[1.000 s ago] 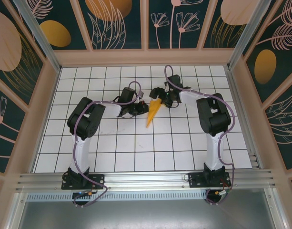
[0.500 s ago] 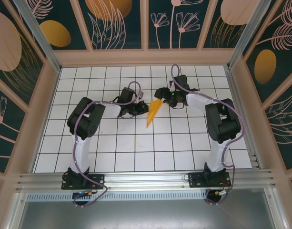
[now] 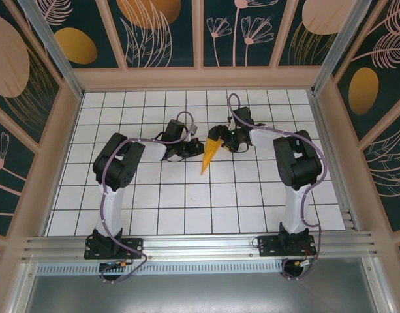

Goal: Fold a paper plane with a square sheet of paper (fold left side to right side)
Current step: Fold the wing for the fifth time at the center of the table.

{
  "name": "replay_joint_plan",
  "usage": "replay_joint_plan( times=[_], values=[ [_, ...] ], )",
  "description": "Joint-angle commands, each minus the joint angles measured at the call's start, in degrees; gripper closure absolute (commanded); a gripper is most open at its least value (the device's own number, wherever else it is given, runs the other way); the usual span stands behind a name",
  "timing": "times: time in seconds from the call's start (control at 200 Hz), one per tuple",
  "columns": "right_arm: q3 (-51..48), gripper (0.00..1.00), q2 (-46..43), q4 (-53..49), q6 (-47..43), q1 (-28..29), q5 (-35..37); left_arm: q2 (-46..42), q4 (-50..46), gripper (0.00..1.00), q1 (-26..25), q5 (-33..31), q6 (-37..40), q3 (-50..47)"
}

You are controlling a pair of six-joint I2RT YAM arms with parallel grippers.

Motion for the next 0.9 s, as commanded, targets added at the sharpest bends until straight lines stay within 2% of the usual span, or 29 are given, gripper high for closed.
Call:
replay_joint_plan(
  times=[0.0,0.21,0.42,0.611,0.896],
  values=[
    [1.79,0.21,1.73,1.12,0.16,0.10,-0.75,1.34,-1.62,1.00,-1.10,0.86,1.69,0.61],
    [2.21,0.21,2.35,0.55,-0.30,0.08,-0.37,1.93,-2.32,1.00,-1.26,0.34,1.87,1.22],
    [-0.16,0.23,-4.01,-0.63,-1.20,-0.52,2.81,2.72,-2.71,1.00,-1.28,-0.92,1.73,1.48],
    [-2.68,0.39,-6.79,1.61,0.45,0.23,0.07,3.14,-2.83,1.00,-1.24,-2.64,1.39,1.74],
    [-1.76,0.47,-2.91,5.44,2.67,1.90,-3.26,3.67,-3.22,1.00,-1.28,-3.27,1.48,2.18]
  ],
)
